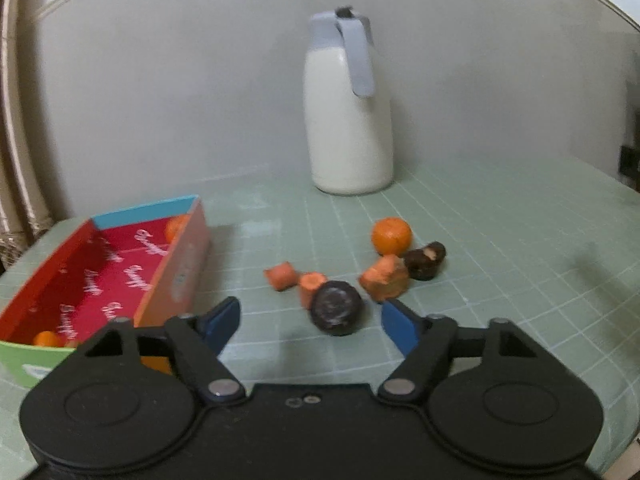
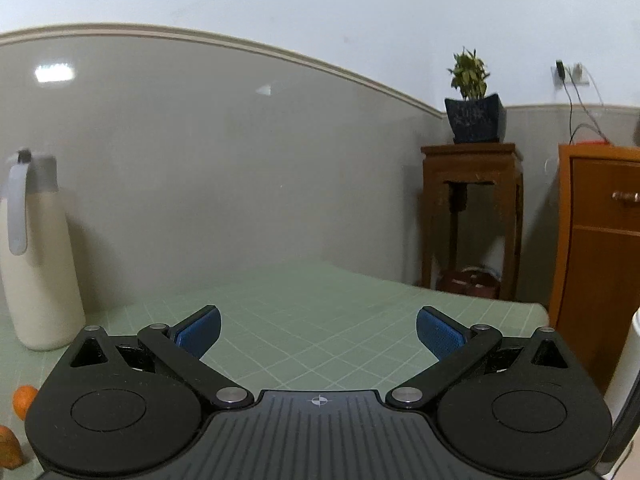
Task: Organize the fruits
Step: 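Reach the left tool to the pile and grasp the dark round fruit, then carry the dark fruit with the left tool into the box and release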
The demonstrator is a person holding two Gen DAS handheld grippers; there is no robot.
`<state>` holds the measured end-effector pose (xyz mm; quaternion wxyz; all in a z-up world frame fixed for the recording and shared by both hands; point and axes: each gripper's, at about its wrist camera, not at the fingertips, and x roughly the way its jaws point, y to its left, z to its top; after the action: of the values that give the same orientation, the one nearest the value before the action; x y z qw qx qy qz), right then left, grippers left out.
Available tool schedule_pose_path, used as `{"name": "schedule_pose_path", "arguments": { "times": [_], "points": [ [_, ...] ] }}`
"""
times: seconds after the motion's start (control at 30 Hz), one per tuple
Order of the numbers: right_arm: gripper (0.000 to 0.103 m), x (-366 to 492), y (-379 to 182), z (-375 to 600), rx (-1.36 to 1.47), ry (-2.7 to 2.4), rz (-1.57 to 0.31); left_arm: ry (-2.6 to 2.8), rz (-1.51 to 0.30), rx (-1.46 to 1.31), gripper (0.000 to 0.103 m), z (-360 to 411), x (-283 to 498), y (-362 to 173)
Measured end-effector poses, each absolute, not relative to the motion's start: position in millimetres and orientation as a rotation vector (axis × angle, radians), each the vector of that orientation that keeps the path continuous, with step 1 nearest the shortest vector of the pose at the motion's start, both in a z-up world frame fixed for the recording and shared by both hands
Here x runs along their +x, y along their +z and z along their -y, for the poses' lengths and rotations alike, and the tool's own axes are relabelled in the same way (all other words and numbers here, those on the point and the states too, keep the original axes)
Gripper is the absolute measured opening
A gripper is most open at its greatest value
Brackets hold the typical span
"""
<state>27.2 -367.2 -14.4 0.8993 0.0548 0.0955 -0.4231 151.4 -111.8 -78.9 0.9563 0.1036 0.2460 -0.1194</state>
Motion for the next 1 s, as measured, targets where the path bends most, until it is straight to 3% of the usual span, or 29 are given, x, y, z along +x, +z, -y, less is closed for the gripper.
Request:
{"name": "schedule_pose_path", "arguments": {
  "times": [0.13, 0.47, 1.0],
  "points": [
    [0.103, 30.5, -10.3, 377.7, 0.118, -0.877, -0.203, -0.249, -0.534, 0.198, 0.062, 118.2, 165.7, -86.6],
    [0.103, 31.4, -8.0, 376.6, 0.127, -0.853, -0.203, -0.273, -0.611, 0.165, 0.028, 124.7, 188.0, -101.6],
    [0.103, 35.9, -7.7, 365.9, 0.119, -0.787, -0.192, -0.196, -0.497, 0.129, 0.027, 97.1, 171.6, -70.9]
  ]
}}
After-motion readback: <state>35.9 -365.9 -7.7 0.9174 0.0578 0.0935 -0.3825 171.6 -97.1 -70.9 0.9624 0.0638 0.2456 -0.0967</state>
